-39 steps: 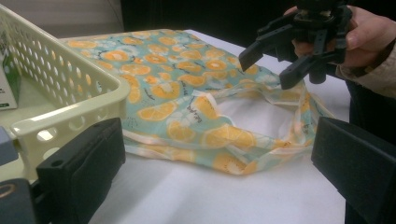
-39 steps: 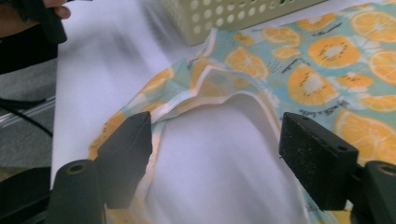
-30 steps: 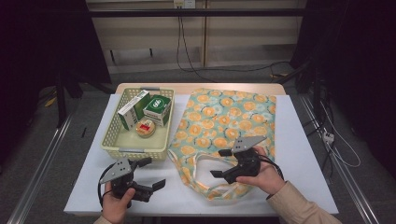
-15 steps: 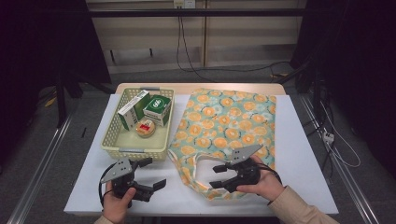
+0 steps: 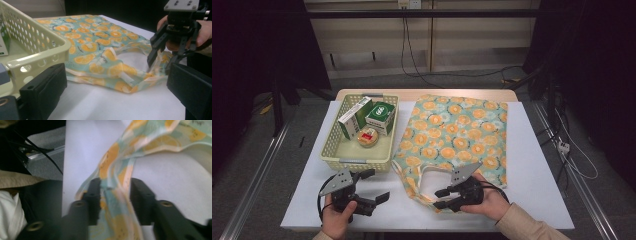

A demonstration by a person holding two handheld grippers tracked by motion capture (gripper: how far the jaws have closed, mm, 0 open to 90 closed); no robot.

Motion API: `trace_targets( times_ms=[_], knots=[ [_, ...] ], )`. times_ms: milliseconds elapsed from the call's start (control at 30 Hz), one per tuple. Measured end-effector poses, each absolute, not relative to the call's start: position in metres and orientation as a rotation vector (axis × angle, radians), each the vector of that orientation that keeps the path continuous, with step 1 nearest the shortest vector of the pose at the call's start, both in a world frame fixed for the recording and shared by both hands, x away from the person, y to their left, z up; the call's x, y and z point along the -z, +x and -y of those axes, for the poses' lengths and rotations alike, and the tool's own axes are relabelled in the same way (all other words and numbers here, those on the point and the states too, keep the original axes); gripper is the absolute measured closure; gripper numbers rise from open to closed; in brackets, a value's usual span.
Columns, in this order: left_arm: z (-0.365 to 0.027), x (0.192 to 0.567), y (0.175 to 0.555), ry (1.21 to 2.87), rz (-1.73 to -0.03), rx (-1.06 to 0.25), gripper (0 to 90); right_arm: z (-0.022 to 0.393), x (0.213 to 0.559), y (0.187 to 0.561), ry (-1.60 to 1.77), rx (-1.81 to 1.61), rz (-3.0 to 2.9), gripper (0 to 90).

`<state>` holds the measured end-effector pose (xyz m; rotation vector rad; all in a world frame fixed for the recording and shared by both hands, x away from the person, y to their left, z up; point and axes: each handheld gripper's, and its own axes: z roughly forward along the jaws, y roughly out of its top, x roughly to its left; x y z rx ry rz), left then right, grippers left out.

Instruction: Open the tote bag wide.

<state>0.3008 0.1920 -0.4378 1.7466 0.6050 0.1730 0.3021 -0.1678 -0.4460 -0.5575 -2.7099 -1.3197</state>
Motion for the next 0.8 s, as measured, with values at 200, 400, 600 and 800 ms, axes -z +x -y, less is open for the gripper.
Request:
trace_targets(
  times_ms=[200,400,600,800],
  knots=[
    [-0.192,0.438,0.301,1.752,-0.602,-0.174,2.6,0.169,0.443,0.304,-0.542,1.326,2.709,85.3],
    [-0.192,0.438,0.301,1.748,-0.601,-0.175,2.6,0.172,0.440,0.308,-0.588,1.353,2.709,89.0],
    [-0.192,0.438,0.301,1.746,-0.604,-0.174,2.6,0.182,0.433,0.318,-0.658,1.402,2.690,89.0],
    [-0.192,0.438,0.301,1.749,-0.604,-0.175,2.6,0.196,0.413,0.328,-0.749,1.496,2.691,89.0]
  ],
)
